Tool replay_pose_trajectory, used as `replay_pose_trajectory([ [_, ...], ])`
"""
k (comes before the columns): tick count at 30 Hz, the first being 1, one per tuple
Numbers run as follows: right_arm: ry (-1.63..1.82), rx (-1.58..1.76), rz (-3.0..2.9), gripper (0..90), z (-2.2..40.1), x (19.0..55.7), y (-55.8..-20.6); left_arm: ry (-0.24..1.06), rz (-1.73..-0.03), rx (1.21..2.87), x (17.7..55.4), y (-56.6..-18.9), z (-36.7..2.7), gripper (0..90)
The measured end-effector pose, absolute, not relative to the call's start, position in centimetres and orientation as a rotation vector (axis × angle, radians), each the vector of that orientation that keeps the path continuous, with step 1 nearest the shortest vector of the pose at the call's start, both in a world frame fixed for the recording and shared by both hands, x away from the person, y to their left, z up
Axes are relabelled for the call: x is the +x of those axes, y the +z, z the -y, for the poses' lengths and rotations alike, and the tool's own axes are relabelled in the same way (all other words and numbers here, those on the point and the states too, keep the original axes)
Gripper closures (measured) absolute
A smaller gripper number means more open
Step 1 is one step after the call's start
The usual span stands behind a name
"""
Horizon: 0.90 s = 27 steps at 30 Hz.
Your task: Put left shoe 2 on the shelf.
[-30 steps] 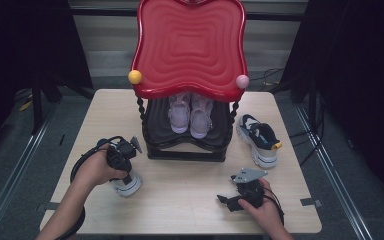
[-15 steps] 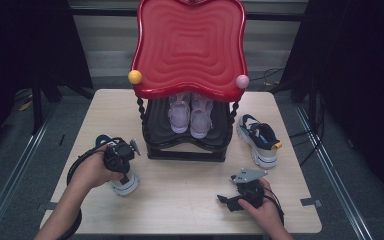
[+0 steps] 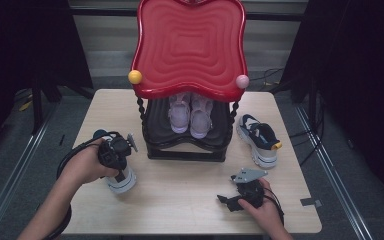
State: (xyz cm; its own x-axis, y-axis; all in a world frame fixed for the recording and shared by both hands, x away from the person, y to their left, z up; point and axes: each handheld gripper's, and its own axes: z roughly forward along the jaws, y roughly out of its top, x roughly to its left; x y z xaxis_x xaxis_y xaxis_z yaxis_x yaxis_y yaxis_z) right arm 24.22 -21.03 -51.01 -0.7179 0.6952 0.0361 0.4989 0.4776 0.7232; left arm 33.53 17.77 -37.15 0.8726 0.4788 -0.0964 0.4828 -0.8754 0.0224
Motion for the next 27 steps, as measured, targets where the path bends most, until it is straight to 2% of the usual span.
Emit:
replay_pose_trajectory([
  [16,1.08,1.02,-2.462,13.5,21.0,24.2,-51.0,-0.114,-0.726,3.024,33.4,-30.9,-18.3,72.2],
  [27,1.08,1.019,-2.462,13.5,21.0,24.2,-51.0,-0.094,-0.712,2.981,33.0,-27.1,-18.3,72.2],
])
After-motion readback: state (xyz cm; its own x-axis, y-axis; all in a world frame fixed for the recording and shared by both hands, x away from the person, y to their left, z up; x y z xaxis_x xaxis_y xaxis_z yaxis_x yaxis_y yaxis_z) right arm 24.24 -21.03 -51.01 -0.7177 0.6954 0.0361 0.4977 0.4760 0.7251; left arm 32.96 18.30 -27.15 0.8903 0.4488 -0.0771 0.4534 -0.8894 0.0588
